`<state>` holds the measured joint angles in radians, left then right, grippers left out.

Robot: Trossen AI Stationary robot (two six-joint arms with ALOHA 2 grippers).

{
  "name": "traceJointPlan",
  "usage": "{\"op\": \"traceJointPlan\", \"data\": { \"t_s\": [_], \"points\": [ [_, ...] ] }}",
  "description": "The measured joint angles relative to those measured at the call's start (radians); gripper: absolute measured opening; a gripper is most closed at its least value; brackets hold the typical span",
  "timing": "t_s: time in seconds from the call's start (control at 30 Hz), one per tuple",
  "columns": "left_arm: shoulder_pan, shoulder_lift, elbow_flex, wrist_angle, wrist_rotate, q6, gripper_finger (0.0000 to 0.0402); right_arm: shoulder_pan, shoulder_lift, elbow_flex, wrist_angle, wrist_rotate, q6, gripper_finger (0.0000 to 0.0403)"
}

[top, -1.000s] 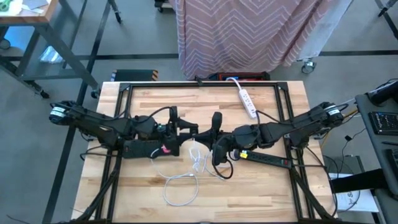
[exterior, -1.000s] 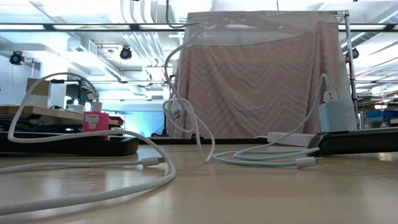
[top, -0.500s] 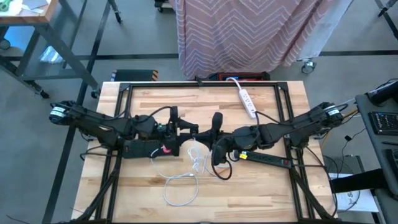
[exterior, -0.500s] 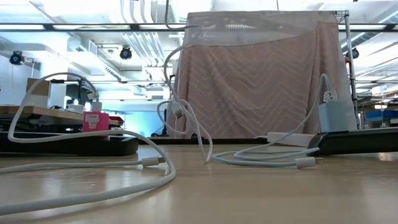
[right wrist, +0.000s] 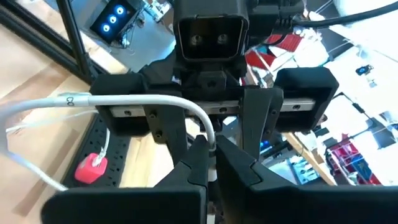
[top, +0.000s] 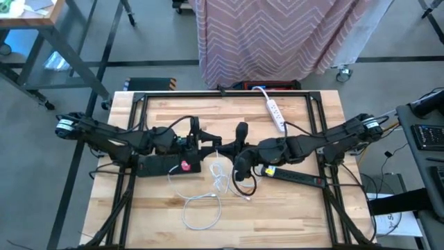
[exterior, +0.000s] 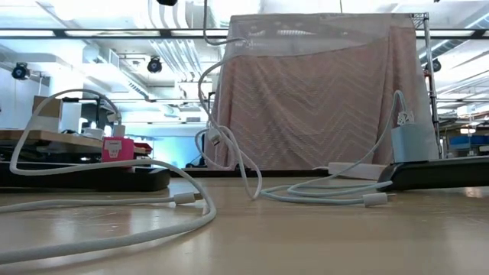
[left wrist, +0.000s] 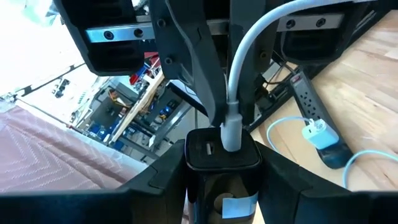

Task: Insert USB
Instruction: Insert the white charger cable into the black charger adapter

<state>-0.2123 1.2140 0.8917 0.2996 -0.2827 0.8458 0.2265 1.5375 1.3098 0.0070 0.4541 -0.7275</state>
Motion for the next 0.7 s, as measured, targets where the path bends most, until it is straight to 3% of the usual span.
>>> {"op": "traceJointPlan", "data": {
  "t_s": [0.7],
  "points": [
    [0.000, 0.000, 0.000, -0.013, -0.044, -0.016, 0.0134, -0.026, -0.005, -0.003, -0.049, 0.025, 0.026, 0.0000]
  ]
}}
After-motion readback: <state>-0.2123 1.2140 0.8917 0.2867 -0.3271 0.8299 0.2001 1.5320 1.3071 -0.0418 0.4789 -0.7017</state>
